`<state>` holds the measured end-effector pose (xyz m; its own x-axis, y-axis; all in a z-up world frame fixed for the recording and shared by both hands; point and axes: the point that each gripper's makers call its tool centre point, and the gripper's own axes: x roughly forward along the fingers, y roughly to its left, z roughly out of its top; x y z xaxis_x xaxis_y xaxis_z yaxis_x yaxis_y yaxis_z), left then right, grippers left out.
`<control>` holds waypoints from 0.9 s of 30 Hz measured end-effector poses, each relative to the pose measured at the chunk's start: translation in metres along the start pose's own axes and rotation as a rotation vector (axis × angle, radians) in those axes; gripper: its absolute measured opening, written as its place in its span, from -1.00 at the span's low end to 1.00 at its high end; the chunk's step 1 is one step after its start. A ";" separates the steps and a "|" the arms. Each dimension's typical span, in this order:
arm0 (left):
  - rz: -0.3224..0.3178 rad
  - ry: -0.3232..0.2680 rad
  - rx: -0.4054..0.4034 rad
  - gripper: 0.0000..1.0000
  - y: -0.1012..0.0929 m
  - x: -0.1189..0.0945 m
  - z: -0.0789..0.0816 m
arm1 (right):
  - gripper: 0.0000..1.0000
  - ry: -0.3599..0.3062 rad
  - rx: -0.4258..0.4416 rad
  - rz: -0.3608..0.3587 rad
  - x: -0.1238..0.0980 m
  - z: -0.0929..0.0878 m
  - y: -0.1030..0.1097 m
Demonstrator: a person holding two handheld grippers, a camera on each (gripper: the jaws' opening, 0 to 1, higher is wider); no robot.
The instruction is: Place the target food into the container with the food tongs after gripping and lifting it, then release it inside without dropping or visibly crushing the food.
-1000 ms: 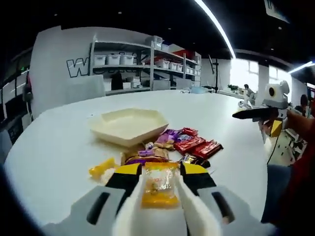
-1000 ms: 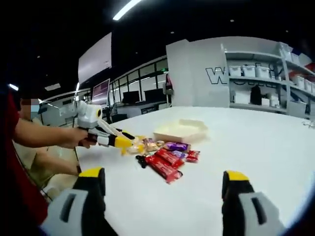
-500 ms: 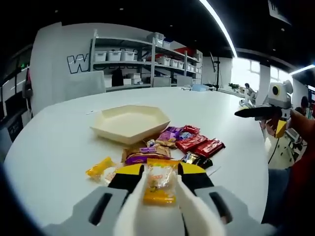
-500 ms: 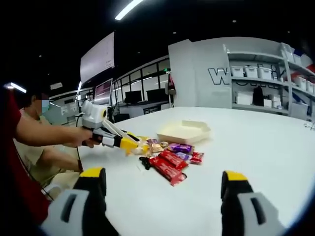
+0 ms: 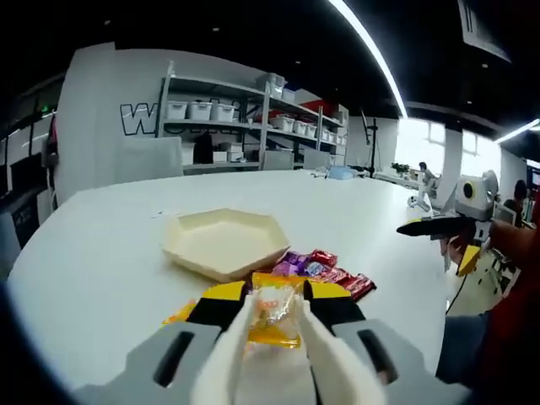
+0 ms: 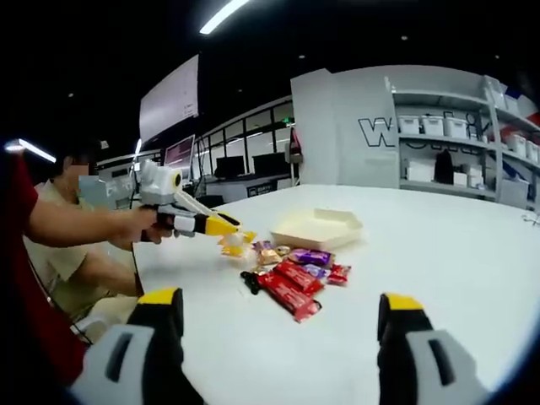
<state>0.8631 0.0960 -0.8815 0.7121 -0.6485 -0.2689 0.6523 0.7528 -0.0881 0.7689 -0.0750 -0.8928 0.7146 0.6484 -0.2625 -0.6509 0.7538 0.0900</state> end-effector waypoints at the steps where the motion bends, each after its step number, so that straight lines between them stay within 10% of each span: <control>1: 0.001 -0.003 0.005 -0.50 0.002 0.001 0.002 | 0.90 0.000 0.002 0.001 0.000 0.000 0.001; 27: 0.005 -0.095 -0.006 -0.50 0.033 0.059 0.073 | 0.84 -0.002 -0.015 -0.026 -0.007 0.006 -0.010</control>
<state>0.9458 0.0748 -0.8302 0.7370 -0.6522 -0.1773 0.6472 0.7566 -0.0931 0.7718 -0.0868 -0.8865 0.7318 0.6290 -0.2624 -0.6359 0.7687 0.0691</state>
